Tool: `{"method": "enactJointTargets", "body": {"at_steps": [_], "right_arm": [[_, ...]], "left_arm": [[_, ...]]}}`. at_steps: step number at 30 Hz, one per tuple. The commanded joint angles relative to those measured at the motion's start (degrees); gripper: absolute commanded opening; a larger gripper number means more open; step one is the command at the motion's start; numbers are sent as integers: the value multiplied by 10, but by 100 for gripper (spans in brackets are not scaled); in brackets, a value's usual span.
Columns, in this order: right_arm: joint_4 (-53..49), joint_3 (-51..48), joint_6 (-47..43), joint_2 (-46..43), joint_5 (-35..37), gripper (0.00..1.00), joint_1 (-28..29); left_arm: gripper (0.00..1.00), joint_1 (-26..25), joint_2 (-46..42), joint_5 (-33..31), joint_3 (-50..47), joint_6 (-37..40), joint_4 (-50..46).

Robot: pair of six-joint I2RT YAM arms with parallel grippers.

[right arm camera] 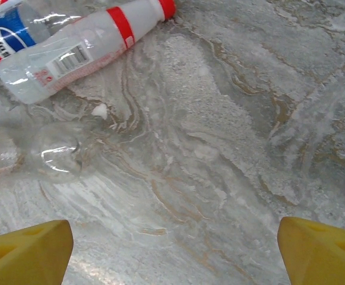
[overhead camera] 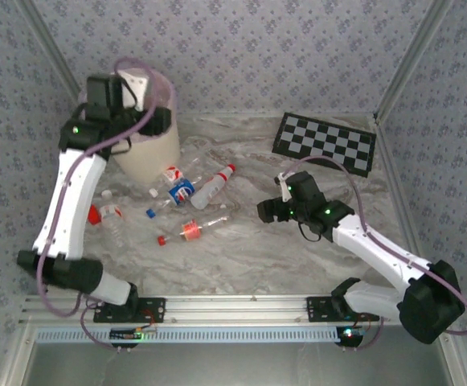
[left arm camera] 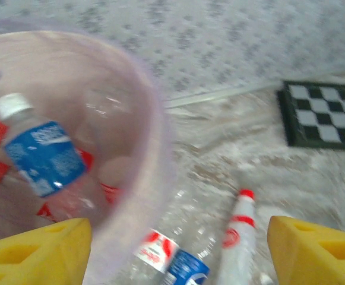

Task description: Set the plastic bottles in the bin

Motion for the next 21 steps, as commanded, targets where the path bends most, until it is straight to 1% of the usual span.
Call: {"method": "enactJointTargets", "body": {"at_steps": [1,4,7,9,12,16,21], "right_arm": [[-15,23,-12,7,-15,91,-31],[-13,29,-19,9,-44,91,-66],[-19,35,-20,11,-60,91,-94],[-21,37,-20,11,-67,91,-108],[-19,37,-12,12,-79,91,-121],[-27,33,-7,8,-86,91,-121],[-32,9,-4,-10,-74,91,-123]], "left_arm": [[77,-60,-58,-55,-75,28,-42],[77,-121,-94,-72,-163,11,-52],[79,-163,-108,-60,-253,-9,-46],[82,-188,-98,-48,-302,-6,-32],[89,-221,-59,-63,-348,12,3],[99,-232,3,-57,-377,34,46],[100,-252,70,-59,-395,47,65]]}}
